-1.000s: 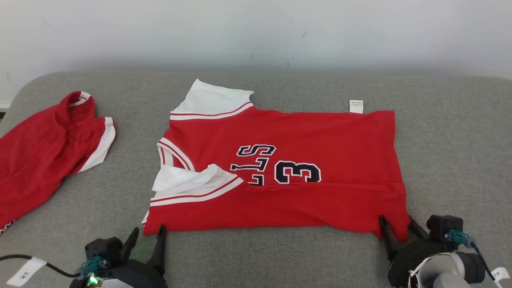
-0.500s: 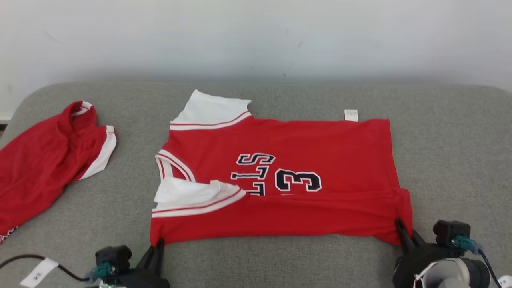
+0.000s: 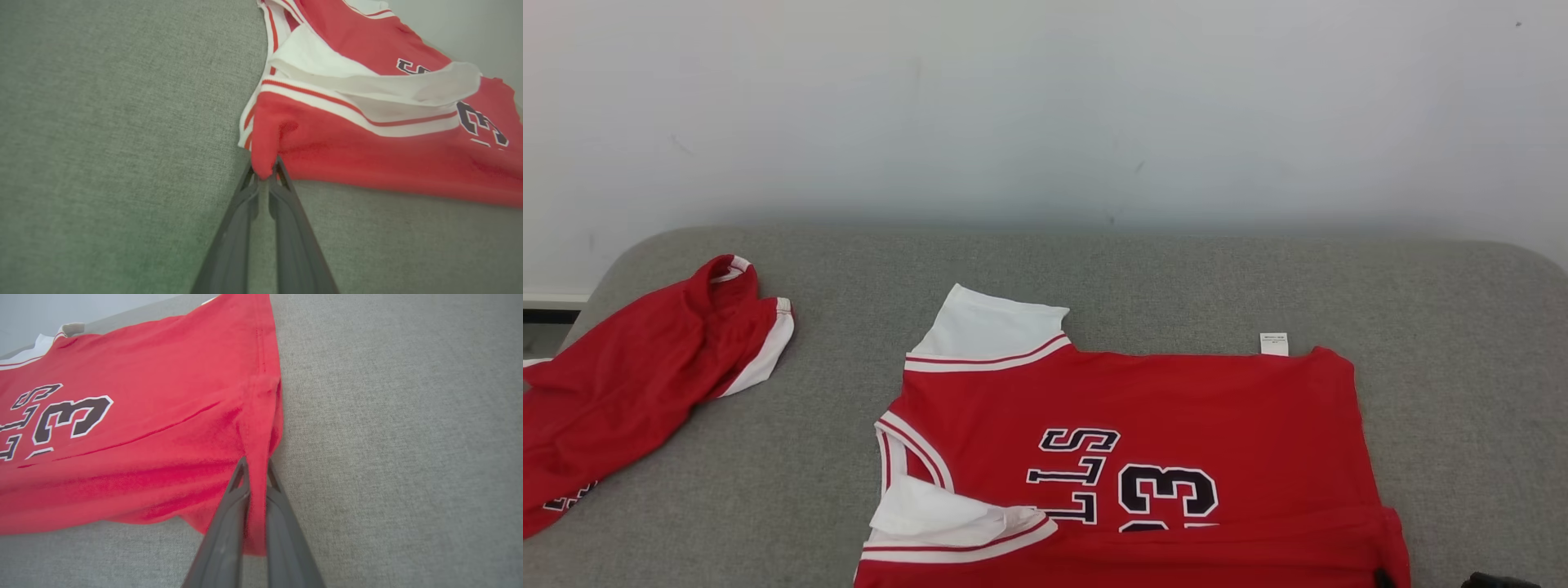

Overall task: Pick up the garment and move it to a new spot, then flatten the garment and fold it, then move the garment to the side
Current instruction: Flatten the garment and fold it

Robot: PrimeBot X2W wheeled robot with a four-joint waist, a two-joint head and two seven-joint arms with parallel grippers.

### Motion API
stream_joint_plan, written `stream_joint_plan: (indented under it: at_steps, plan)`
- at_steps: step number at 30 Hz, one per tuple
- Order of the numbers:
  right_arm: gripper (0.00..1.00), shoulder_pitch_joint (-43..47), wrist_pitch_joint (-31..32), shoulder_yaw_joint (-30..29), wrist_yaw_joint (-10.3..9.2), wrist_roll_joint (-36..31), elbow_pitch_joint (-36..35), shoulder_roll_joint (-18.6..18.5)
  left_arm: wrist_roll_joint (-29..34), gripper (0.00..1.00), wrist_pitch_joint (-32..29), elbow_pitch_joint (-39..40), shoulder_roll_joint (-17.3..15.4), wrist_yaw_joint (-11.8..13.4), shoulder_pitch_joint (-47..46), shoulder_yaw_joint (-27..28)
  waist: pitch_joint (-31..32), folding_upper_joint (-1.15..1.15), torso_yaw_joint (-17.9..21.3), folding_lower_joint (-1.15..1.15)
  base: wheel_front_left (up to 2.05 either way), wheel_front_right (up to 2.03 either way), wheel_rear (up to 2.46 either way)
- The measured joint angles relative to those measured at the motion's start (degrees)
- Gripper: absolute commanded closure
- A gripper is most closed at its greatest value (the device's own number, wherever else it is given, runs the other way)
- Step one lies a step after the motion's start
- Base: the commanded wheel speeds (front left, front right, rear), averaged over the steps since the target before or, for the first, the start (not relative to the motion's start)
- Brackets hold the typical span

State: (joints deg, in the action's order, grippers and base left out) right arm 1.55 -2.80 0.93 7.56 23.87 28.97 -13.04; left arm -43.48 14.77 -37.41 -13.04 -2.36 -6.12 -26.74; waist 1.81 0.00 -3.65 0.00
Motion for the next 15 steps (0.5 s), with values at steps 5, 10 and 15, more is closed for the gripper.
stream_joint_plan:
  at_steps: [5,10,15]
  plan:
    - [1.0,4.5,3.9,-2.3,0.0,0.1,-5.7,2.0,-0.1,1.0,-1.0,3.3,-0.4,1.6,2.6,-0.3,-0.1,0.0,-0.1,0.0,0.0,0.0,0.0]
    - [0.0,5.8,4.7,-4.9,0.0,-1.0,-8.4,3.1,0.7,0.0,-1.3,5.7,-1.3,4.0,2.9,-0.5,-0.3,0.0,-0.1,0.0,0.0,0.0,0.0]
    - [0.0,5.9,3.1,-8.6,-0.01,-1.4,-11.3,5.1,0.6,0.0,-0.7,10.3,-2.2,5.4,4.0,1.0,-0.2,0.0,-0.4,0.0,0.0,0.0,0.0]
